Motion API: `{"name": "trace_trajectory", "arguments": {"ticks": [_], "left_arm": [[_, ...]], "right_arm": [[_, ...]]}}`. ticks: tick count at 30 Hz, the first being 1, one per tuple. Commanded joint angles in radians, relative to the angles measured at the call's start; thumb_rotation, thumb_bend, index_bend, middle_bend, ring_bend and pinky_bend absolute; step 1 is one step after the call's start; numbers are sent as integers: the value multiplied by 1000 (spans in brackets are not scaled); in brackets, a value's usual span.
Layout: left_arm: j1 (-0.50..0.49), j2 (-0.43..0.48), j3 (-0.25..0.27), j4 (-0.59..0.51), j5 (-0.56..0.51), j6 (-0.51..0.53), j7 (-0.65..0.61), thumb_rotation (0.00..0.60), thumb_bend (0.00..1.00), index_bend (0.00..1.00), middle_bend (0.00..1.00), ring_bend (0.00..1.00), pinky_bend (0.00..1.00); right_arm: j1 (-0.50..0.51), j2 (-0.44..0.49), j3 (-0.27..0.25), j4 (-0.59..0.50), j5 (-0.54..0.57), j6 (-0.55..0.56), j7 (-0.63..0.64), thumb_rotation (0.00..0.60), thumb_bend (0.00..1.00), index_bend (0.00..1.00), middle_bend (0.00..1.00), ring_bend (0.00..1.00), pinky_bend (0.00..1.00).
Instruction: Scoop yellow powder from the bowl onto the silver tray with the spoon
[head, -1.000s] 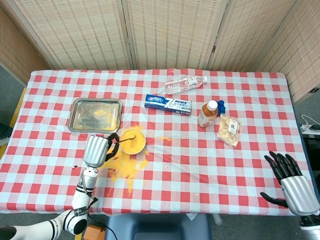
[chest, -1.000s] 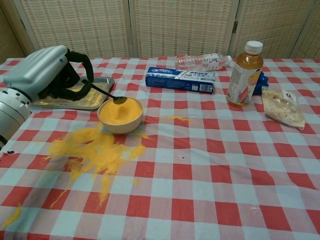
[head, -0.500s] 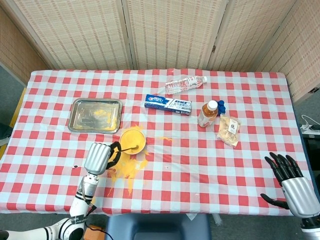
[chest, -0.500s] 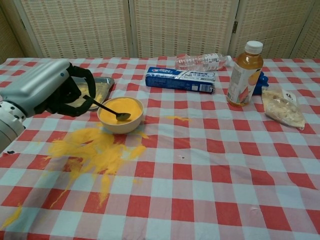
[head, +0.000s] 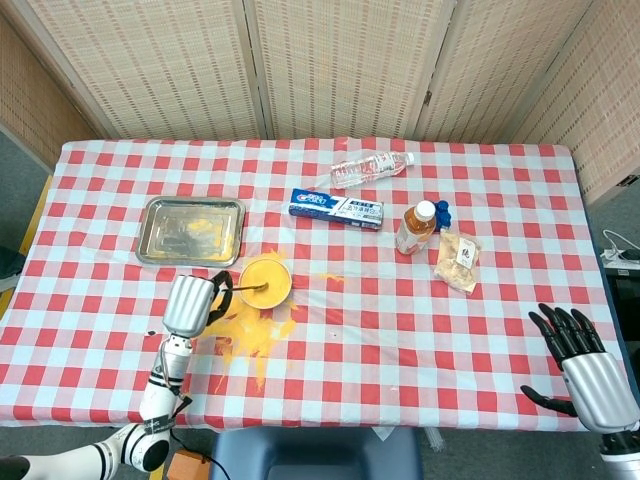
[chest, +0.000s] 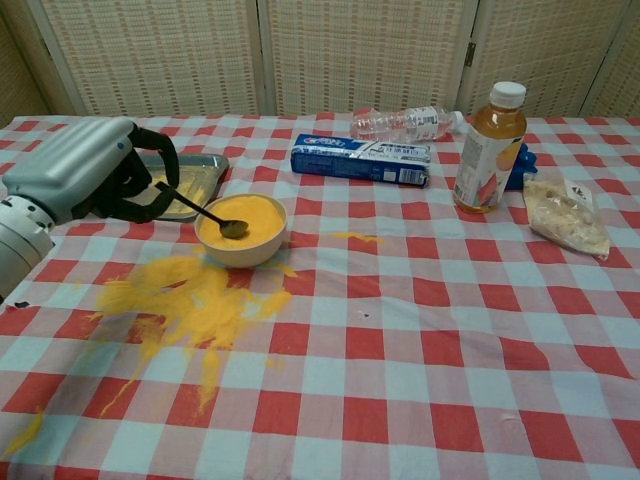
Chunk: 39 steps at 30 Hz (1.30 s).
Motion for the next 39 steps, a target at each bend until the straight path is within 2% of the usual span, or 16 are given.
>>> {"name": "trace_trajectory", "arguments": {"ticks": [1,7,12,25,29,35,39], "left_arm": [[-15,-26,-14,62,24,29,-19,600,644,860,1000,1000,1000],[-25,-46,-12,117,53,61,-33,600,649,860,1000,1000,1000],[-25,-46,-7,113,63,71,-42,600,650,860,1000,1000,1000],[-29,-63,7,174,63,59,-39,600,649,861,1000,1000,1000],[-13,-37,16,96,34,23,-43,600,649,860,1000,1000,1000],[12,53,19,-118,-67,-88,-1,600,646,860,1000,1000,1000],[17,81,17,-187,-80,-97,23,600,644,860,1000,1000,1000]], "right_arm": [[0,0,0,0,1,-1,0,528,0,0,0,0,0],[2,-1,2,-2,8,-8,-5,528,0,0,0,0,0],[2,0,3,-3,10,-9,-5,527,0,0,0,0,0],[0,0,-1,-2,1,-2,-5,528,0,0,0,0,0],[-2,0,0,-3,2,0,-6,527,0,0,0,0,0],[-3,2,-1,-5,0,2,-5,528,0,0,0,0,0],[-4,2,-2,-5,0,2,-6,528,0,0,0,0,0]]}}
